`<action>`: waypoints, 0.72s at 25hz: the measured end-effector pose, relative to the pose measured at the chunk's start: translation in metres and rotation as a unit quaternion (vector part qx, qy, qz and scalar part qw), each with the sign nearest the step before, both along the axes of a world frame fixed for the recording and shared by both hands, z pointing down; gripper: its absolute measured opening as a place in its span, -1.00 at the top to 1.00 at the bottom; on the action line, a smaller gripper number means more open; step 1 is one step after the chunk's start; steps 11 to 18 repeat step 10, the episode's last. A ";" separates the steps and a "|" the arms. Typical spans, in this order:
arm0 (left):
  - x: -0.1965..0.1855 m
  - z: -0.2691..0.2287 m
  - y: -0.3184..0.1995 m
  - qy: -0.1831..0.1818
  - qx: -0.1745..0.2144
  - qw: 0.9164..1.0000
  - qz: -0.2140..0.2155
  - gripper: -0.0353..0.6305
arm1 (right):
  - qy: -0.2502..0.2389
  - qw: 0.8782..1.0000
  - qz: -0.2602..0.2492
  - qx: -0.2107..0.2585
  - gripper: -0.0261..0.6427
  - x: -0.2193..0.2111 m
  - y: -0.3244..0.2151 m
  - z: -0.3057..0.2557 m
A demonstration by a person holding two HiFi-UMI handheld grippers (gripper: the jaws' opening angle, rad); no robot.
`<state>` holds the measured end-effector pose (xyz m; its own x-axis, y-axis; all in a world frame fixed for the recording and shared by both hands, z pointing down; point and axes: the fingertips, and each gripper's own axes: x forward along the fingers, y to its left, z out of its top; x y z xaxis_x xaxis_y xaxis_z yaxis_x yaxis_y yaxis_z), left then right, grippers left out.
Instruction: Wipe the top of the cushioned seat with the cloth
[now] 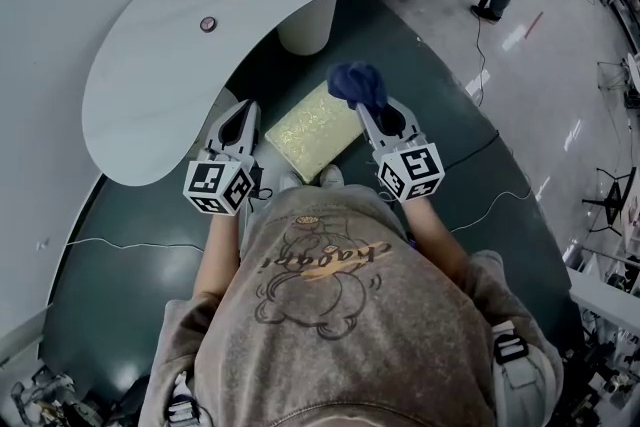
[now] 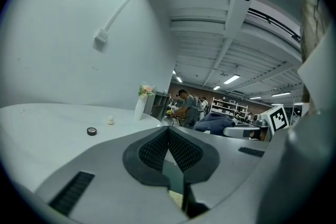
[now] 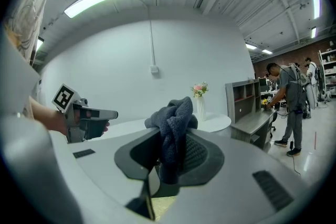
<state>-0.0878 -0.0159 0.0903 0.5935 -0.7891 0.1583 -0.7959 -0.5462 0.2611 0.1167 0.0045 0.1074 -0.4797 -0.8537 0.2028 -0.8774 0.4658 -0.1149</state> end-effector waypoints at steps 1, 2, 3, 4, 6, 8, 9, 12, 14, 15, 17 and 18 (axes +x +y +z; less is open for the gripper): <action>0.000 0.001 0.000 -0.002 0.000 1.000 0.001 0.85 | 0.000 1.000 0.001 0.000 0.65 0.000 0.001 0.000; 0.000 0.002 0.000 -0.004 0.000 1.000 0.001 0.85 | 0.000 1.000 0.001 0.000 0.65 0.000 0.001 0.000; -0.001 0.003 0.000 -0.005 0.000 1.000 0.002 0.85 | 0.000 1.000 0.001 0.000 0.65 0.000 0.000 0.001; -0.001 0.003 0.000 -0.006 0.000 1.000 0.001 0.85 | 0.000 1.000 0.001 0.000 0.65 0.000 0.001 0.001; -0.002 0.003 0.001 -0.007 0.000 1.000 0.001 0.85 | -0.001 1.000 0.001 -0.001 0.65 0.000 0.002 0.002; -0.003 0.001 0.003 -0.007 0.000 1.000 0.000 0.85 | -0.001 1.000 0.001 -0.002 0.65 0.000 0.003 0.001; -0.003 0.000 0.004 -0.007 0.001 1.000 -0.001 0.85 | -0.001 1.000 0.001 -0.001 0.65 0.000 0.003 0.000; -0.003 -0.002 0.005 -0.006 0.001 1.000 -0.002 0.85 | 0.000 1.000 0.001 -0.001 0.65 0.000 0.004 -0.001; -0.003 -0.002 0.005 -0.006 0.001 1.000 -0.002 0.85 | 0.000 1.000 0.001 -0.001 0.65 0.000 0.004 -0.001; -0.003 -0.002 0.005 -0.006 0.001 1.000 -0.002 0.85 | 0.000 1.000 0.001 -0.001 0.65 0.000 0.004 -0.001; -0.003 -0.002 0.005 -0.006 0.001 1.000 -0.002 0.85 | 0.000 1.000 0.001 -0.001 0.65 0.000 0.004 -0.001; -0.003 -0.002 0.005 -0.006 0.001 1.000 -0.002 0.85 | 0.000 1.000 0.001 -0.001 0.65 0.000 0.004 -0.001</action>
